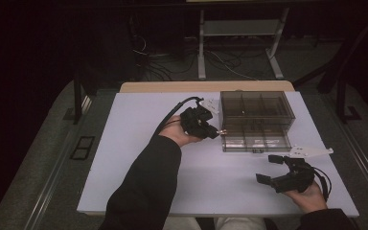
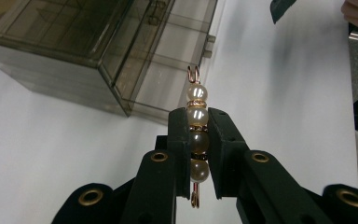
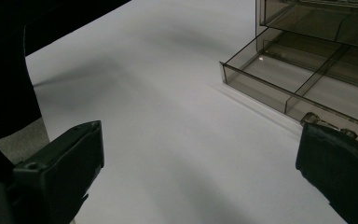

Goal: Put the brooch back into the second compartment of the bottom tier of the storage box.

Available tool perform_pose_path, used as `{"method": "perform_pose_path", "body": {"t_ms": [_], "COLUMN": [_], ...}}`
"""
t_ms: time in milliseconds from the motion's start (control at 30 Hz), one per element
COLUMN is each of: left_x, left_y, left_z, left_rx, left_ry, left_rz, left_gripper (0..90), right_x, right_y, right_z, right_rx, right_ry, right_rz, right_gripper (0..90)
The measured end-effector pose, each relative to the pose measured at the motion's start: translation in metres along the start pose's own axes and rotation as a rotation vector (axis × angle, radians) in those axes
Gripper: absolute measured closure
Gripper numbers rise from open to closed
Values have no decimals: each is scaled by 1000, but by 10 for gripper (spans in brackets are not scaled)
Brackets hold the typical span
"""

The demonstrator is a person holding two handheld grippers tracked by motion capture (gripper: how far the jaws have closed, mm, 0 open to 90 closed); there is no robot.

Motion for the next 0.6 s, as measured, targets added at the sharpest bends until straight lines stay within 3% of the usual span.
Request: {"method": "perform_pose_path", "body": {"t_ms": [600], "left_x": [-29], "left_y": [-21], "left_z": [2], "left_rx": [21], "left_ry": [-10], "left_rz": [-20], "left_gripper": [793], "right_x": [1], "right_y": [2], "right_z": [-1], "right_rx": [-1], "right_ry": [-4], "right_rz": [-3], "right_gripper": [6]}}
Point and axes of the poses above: each handheld gripper's, and its own axes: y roughly backward along the jaws, x roughly out of its underside, z roughly to its left, the point moved 7 cm from there along -y, roughly forward along the jaws, and after that the axes turned 5 degrees about y, right-handed, at the moved point
